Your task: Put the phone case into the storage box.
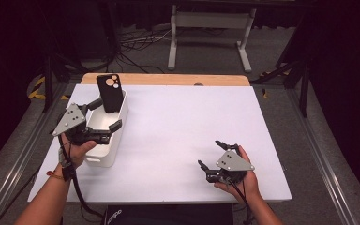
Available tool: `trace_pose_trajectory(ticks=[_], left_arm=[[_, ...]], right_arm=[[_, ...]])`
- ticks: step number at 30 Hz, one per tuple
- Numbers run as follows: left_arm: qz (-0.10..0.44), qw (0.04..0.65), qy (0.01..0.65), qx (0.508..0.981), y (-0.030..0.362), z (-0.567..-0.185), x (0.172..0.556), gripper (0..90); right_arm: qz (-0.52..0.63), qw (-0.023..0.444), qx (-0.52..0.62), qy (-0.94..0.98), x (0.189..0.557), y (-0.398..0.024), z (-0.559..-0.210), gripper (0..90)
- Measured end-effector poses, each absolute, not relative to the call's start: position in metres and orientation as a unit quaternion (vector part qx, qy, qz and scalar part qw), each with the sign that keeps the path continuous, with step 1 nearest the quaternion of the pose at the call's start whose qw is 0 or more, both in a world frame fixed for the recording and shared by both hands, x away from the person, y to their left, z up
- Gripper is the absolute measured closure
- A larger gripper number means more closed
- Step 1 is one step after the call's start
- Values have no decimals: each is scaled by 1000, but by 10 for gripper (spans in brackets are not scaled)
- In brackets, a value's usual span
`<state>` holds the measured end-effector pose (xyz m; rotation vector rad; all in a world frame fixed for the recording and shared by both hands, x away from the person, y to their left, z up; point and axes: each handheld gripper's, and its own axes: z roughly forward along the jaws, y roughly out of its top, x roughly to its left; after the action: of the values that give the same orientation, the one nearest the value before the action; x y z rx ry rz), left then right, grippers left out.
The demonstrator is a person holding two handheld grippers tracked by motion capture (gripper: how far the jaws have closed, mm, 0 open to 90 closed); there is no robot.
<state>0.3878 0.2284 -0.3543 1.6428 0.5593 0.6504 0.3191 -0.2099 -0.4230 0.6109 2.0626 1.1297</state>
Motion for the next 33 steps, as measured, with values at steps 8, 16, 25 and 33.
trace_pose_trajectory(ticks=[8,16,25,33], left_arm=[[285,606,232,706,222,-354,379,52],[280,610,222,707,216,-357,372,49],[276,608,211,714,211,-360,366,50],[266,604,196,725,201,-365,357,51]], right_arm=[[437,349,238,794,319,-211,-422,154],[438,350,236,794,318,-211,-422,154],[438,350,235,794,317,-210,-421,154],[439,350,234,794,316,-210,-420,154]])
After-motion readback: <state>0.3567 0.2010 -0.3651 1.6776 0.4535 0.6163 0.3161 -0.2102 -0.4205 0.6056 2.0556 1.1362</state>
